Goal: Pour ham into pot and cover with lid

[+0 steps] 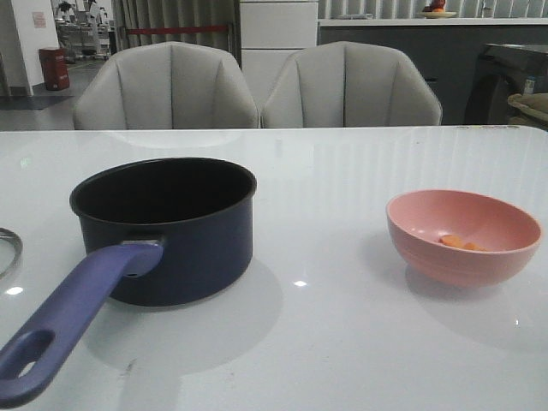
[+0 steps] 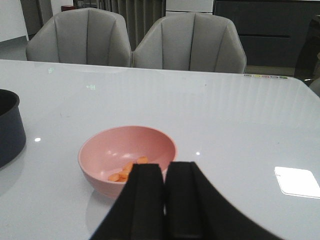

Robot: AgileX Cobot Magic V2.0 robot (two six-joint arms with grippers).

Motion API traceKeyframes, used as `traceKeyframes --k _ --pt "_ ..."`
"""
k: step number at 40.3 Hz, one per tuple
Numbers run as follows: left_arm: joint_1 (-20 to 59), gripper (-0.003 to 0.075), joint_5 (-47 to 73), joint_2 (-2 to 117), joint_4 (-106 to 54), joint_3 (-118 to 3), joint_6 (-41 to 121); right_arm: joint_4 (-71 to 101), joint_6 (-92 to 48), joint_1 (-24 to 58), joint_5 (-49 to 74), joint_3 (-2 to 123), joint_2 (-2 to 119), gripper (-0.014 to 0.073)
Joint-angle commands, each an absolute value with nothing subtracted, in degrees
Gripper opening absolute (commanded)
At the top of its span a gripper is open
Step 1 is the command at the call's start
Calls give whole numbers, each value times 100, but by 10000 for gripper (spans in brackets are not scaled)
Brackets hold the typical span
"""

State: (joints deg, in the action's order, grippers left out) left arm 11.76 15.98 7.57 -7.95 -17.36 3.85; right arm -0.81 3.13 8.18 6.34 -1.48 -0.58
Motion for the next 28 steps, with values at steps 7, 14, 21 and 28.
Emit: traceKeyframes --k 7,14,21,28 --pt "1219 561 725 737 -677 -1722 386 -144 265 786 203 -207 -161 151" --pt "1219 459 725 737 -677 -1722 386 -144 265 786 -108 -207 -161 151" --pt "1219 328 725 737 -677 -1722 386 54 403 786 -736 -8 -161 151" --pt "1219 226 725 737 -677 -1722 386 198 409 786 138 886 298 151"
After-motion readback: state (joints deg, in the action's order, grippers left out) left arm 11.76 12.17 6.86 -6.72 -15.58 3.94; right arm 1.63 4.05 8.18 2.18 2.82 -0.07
